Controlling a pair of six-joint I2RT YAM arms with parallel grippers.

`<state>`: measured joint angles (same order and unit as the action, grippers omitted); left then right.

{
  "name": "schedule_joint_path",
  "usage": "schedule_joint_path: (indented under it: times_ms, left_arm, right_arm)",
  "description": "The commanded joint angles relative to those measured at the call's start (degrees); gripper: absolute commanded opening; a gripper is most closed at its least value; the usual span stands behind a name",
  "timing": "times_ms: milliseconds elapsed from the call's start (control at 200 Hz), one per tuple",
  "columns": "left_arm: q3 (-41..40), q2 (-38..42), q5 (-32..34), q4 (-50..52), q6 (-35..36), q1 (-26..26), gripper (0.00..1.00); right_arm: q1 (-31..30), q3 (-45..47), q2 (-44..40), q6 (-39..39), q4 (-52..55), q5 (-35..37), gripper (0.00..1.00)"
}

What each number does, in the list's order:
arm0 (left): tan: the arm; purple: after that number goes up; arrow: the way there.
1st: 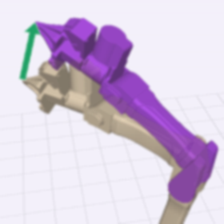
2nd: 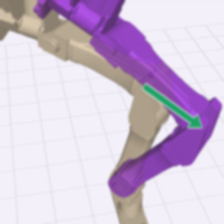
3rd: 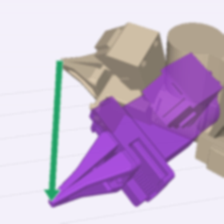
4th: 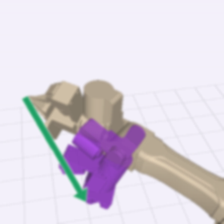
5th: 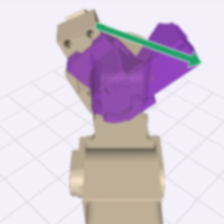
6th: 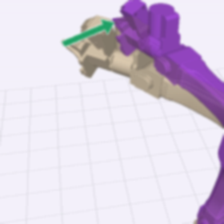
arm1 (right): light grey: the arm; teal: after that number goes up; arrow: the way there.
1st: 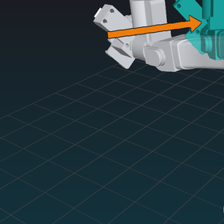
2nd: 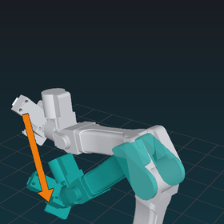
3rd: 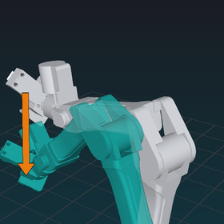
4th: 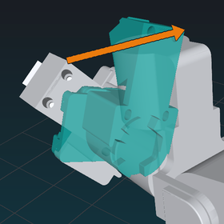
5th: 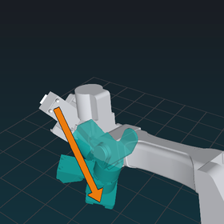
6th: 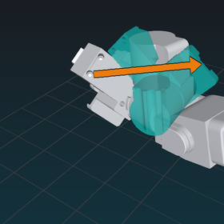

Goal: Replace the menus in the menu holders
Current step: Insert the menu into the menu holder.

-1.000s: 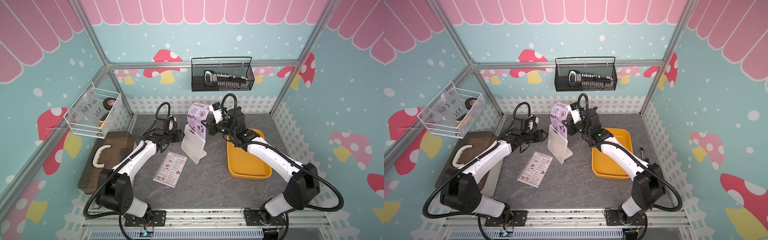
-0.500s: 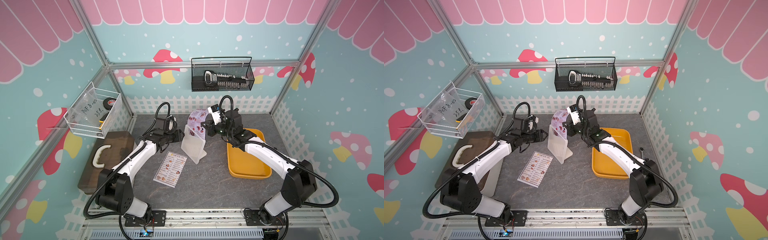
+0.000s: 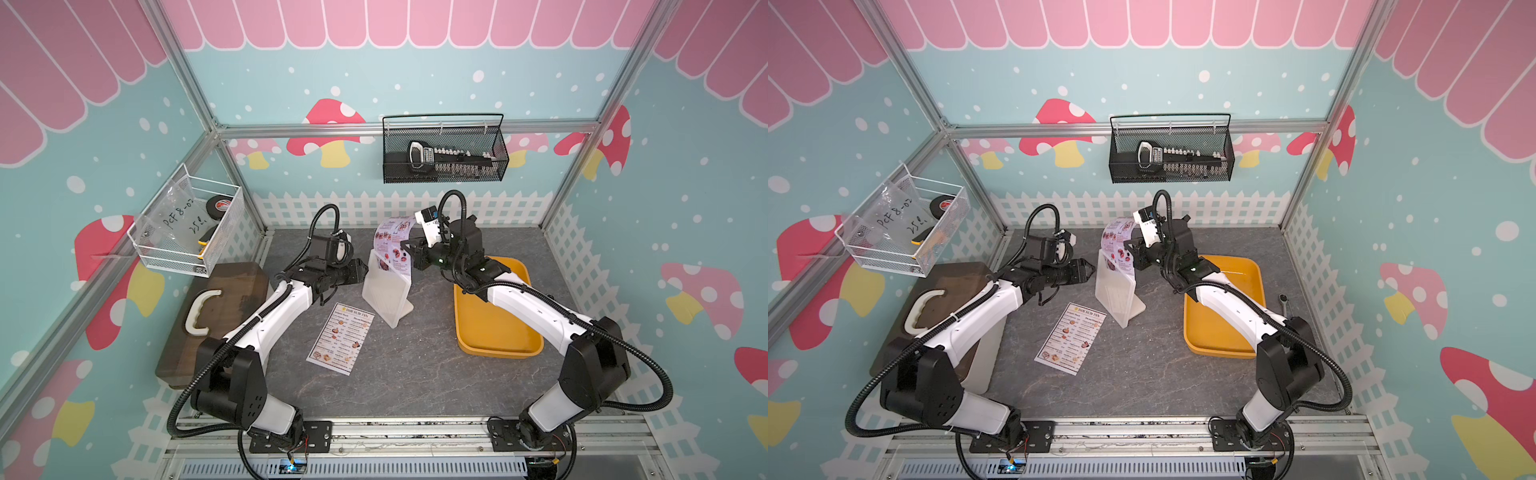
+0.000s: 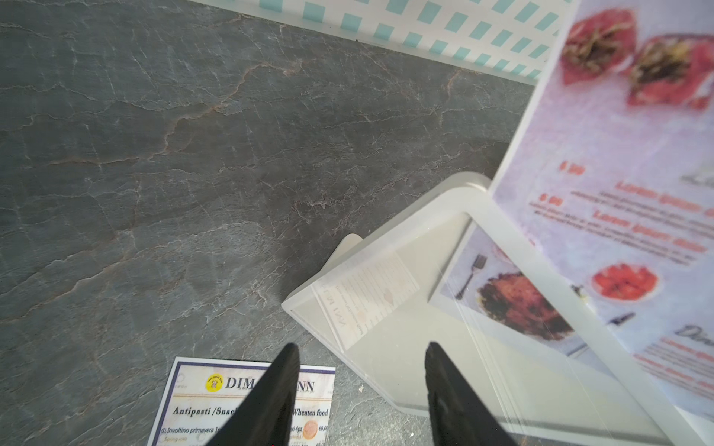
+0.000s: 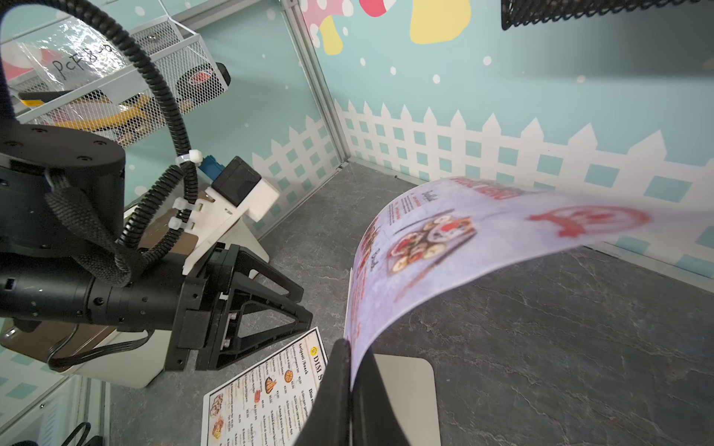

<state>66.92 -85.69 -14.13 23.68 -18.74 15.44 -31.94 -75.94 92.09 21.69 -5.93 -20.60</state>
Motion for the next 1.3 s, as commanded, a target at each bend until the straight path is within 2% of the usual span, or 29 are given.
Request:
schedule_joint_path:
  times_ms: [0,966,1296]
  left_arm:
    - [1.4,1.7,0.4,-0.6,1.2,-0.4,0.54]
    - [1.1,2.6,0.9,-0.6,1.1,-0.9,0.54]
    - [1.1,2.9,1.4,-0.8,1.1,-1.1,0.54]
  right_arm:
    - [-0.4,0.5,0.6,0.5,-2.4,-0.8,0.07]
    - [-0.7,1.0,3.1,0.9,-3.8,-2.2,0.07]
    - [-0.9,2.9,1.5,0.4,-4.2,-2.4,0.07]
